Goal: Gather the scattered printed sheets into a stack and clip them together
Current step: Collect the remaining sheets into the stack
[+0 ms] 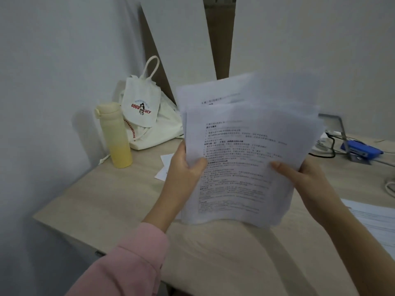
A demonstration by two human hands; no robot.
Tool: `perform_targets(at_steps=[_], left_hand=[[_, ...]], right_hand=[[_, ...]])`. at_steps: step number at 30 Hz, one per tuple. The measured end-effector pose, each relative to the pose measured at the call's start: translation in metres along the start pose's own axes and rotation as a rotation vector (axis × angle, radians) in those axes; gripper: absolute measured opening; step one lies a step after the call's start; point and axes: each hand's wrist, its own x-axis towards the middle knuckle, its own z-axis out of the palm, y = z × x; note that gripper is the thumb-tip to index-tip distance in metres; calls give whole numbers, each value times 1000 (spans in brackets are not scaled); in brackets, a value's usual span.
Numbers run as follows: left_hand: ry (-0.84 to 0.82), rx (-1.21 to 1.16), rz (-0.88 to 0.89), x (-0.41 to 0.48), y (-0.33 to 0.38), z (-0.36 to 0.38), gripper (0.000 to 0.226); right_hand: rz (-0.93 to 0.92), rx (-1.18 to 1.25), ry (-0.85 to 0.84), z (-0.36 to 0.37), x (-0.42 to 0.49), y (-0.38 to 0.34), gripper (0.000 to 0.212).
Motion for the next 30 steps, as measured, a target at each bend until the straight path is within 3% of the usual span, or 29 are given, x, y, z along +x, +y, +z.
perform_targets(at_steps=[2, 6, 11, 15, 19, 23, 30], left_hand=[[35, -21, 23, 2, 6, 3, 38], [105, -100, 88, 5, 11, -1, 30], [92, -68, -13, -13, -19, -6, 31], [82, -72, -64, -22, -28, 5, 39], [111, -61, 30, -12, -11, 2, 36], [95, -35, 114, -13, -4, 3, 42], [37, 4, 166, -7, 7, 15, 46]], right_hand=[[-24, 75, -13, -2, -1, -7, 23], [-106, 193, -57, -9, 1, -18, 46], [34, 49, -15, -9, -9, 23, 27], [100, 26, 30, 2, -14, 44, 24], [2, 61, 107, -2, -10, 20, 22], [-43, 39, 109, -10, -9, 11, 36], [-155, 63, 123, -6, -7, -17, 31]])
